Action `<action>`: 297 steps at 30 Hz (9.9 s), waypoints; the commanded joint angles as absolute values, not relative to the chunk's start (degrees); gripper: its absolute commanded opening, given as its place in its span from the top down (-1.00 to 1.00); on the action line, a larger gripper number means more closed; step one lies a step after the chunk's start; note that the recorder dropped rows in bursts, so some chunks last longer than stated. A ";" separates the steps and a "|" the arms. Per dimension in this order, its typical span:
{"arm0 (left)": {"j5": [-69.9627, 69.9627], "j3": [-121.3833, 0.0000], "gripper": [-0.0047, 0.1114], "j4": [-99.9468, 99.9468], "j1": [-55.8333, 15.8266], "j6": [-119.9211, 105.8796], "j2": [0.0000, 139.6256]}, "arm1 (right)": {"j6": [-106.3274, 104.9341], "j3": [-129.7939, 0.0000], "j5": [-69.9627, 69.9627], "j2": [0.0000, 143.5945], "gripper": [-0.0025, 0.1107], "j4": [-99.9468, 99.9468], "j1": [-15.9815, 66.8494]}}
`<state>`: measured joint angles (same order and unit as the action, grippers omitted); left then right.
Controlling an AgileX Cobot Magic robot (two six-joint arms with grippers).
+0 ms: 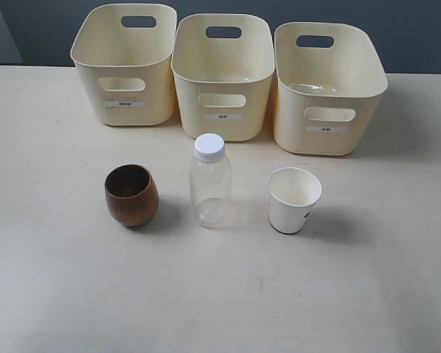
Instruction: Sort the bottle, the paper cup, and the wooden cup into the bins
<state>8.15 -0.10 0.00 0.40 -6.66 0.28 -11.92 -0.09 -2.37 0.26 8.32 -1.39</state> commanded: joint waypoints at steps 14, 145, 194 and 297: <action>7.75 0.00 0.92 0.00 0.43 -6.56 0.00 | -11.57 0.00 -0.42 0.00 0.97 35.26 -1.69; 7.75 0.00 0.92 0.00 0.43 -6.56 0.00 | -43.96 -59.25 -40.75 103.53 0.77 15.30 27.49; 7.75 0.00 0.92 0.00 0.43 -6.56 0.00 | -42.78 -91.11 -21.44 112.26 0.97 22.54 27.39; 7.75 0.00 0.92 0.00 0.43 -6.56 0.00 | -40.36 -91.11 -59.66 107.72 -0.38 33.26 27.40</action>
<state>8.15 -0.10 0.00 0.40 -6.66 0.28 -40.12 -90.86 -58.90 106.78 32.81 27.60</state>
